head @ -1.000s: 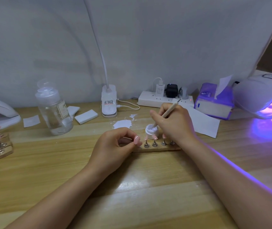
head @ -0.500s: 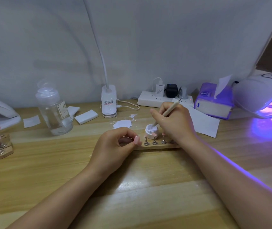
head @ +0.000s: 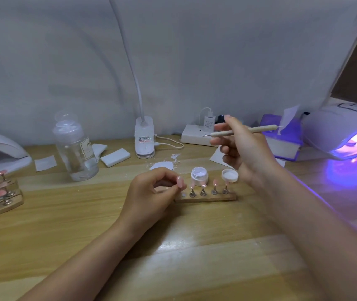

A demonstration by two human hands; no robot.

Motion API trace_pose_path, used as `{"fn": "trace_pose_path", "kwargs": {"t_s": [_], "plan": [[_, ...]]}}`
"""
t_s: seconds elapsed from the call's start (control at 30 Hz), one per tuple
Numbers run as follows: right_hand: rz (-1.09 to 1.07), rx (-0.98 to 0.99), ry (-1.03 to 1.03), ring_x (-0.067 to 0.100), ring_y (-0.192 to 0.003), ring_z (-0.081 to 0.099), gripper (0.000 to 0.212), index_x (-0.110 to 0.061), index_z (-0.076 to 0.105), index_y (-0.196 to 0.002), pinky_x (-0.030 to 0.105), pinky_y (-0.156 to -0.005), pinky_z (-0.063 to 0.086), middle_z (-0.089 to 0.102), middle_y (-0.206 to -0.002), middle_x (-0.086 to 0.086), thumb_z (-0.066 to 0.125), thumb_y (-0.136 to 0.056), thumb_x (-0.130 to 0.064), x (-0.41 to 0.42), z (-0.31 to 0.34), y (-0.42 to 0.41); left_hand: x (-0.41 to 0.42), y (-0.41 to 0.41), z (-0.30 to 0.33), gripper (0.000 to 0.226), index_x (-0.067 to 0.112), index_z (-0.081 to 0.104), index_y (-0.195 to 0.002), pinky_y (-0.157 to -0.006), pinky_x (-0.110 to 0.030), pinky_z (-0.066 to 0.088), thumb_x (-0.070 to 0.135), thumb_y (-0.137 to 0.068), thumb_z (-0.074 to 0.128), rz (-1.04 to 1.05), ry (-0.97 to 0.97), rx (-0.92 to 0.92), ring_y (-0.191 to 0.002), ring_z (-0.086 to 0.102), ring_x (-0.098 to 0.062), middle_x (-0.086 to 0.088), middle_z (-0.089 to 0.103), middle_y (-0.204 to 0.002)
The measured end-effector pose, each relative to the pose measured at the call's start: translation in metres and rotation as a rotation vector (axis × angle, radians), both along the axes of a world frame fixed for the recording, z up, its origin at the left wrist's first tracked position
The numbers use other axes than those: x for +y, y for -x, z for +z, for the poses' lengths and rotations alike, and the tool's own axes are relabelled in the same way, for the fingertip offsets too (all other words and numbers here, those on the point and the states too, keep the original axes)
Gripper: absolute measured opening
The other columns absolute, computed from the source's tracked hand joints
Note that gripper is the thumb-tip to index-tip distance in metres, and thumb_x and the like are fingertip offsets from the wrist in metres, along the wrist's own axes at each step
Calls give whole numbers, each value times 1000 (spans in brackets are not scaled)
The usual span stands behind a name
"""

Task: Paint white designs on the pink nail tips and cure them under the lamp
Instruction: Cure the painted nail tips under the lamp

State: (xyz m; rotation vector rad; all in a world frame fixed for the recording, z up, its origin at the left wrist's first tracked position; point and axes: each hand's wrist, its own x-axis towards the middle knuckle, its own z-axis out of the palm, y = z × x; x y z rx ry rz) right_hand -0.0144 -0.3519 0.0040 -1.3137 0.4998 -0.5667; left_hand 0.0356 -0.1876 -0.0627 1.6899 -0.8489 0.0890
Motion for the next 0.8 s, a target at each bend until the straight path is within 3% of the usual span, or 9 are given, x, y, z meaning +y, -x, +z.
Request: {"fn": "trace_pose_path", "kwargs": {"t_s": [0.1, 0.17, 0.27, 0.33, 0.43, 0.57, 0.8], "plan": [[73, -34, -114, 1, -37, 45, 29, -19, 64, -68, 11, -40, 37, 64, -51, -4, 57, -89, -37, 1, 3, 6, 0, 3, 7, 28, 24, 64, -65, -63, -10, 49, -2, -73, 71, -6, 58, 3, -66, 66, -4, 10, 69, -68], [89, -78, -135, 1, -38, 45, 25, -19, 62, -67, 11, -40, 39, 61, -49, -7, 63, -84, -36, 3, 1, 12, -1, 4, 12, 24, 24, 65, -66, -64, -15, 52, 2, -71, 73, -20, 81, 15, -65, 66, -3, 13, 68, -67], [59, -145, -84, 1, -38, 44, 26, -20, 55, -61, 13, -41, 42, 52, -44, -10, 69, -79, -32, 6, -7, 21, -4, 13, 20, 5, 24, 68, -66, -64, -22, 54, 22, -66, 73, -109, 99, 83, -69, 68, -12, 4, 70, -69], [37, -186, -51, 1, -38, 43, 31, -21, 49, -56, 14, -42, 43, 46, -42, -10, 71, -77, -30, 11, -15, 28, -5, 20, 21, 8, 20, 69, -66, -60, -19, 51, 26, -62, 71, -186, 92, 136, -65, 66, -10, 0, 70, -68], [34, -236, 40, 5, -37, 43, 34, -19, 45, -51, 17, -43, 44, 45, -40, -7, 72, -69, -31, 20, -29, 37, -7, 27, 17, 5, 15, 68, -66, -60, -16, 47, 15, -67, 73, -279, 62, 198, -62, 62, -5, 4, 68, -66], [53, -329, 113, 8, -39, 52, 30, -12, 47, -60, 17, -45, 45, 53, -41, -2, 70, -64, -31, 33, -43, 45, -7, 31, 10, 20, 14, 67, -67, -61, -11, 45, -5, -74, 70, -301, 27, 184, -64, 63, -4, 6, 67, -66], [100, -359, 209, 8, -45, 57, 29, -12, 46, -62, 16, -49, 46, 58, -46, -2, 71, -64, -26, 33, -53, 48, -8, 31, 3, 26, 18, 67, -63, -62, -11, 46, -6, -74, 70, -249, -15, 210, -69, 68, -6, 9, 67, -64]]}}
